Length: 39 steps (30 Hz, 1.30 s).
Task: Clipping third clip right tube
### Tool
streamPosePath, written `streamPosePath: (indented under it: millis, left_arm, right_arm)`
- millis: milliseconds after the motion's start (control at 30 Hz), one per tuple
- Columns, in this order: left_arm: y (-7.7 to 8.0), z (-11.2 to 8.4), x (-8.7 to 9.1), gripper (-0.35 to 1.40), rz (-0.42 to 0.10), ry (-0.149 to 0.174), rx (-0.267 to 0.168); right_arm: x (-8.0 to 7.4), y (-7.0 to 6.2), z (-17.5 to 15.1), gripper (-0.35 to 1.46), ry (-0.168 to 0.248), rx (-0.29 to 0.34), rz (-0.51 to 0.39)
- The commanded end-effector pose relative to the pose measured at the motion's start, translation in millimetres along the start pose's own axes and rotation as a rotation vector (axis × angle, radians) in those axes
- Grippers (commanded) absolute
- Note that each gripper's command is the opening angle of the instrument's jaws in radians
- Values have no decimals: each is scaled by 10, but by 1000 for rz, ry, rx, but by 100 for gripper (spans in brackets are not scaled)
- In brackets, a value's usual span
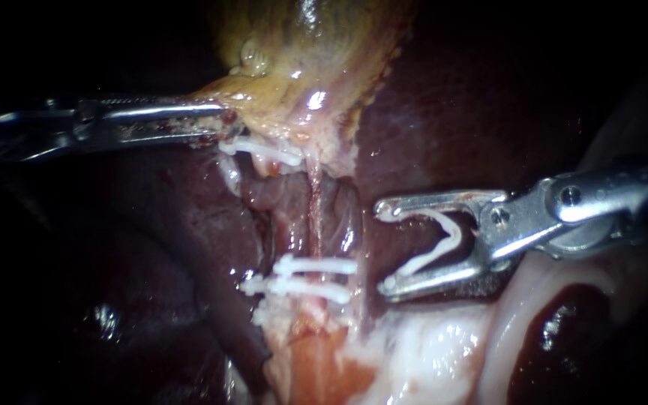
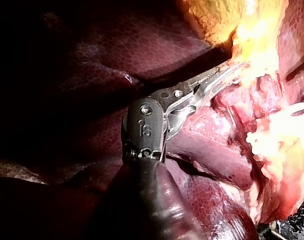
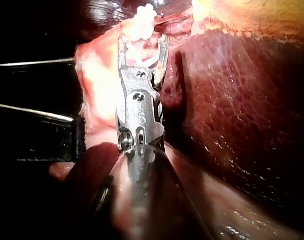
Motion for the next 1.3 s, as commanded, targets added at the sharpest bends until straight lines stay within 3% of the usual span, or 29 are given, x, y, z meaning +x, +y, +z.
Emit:
streamPosePath:
  millis: [33, 133, 300, 367, 533, 600, 867, 1167, 1300]
  left_arm:
    - [1, -5, 6, -35, -2, -1, -4]
    - [0, -21, 26, -35, -20, -7, -6]
    - [3, -55, 62, -35, -2, 37, 1]
    - [5, -64, 69, -35, 0, 44, 5]
    - [8, -67, 67, -35, 1, 45, 10]
    - [8, -65, 66, -35, 1, 45, 11]
    - [9, -64, 65, -35, 2, 45, 12]
    - [10, -60, 63, -35, 4, 48, 18]
    - [11, -58, 63, -35, 4, 48, 19]
  right_arm:
    - [0, 0, 0, 49, 0, 0, 0]
    - [0, 0, 0, 49, 0, 0, 0]
    - [-1, 0, 0, 49, 0, 0, 0]
    - [0, 0, 0, 49, 0, 0, 0]
    - [1, 5, 6, 50, 0, -5, -3]
    - [3, 9, 12, 50, 1, -10, 35]
    - [6, 42, 50, 50, 6, -46, 186]
    - [20, 74, 108, 50, 7, -34, 291]
    - [31, 81, 132, 50, 55, -41, 296]
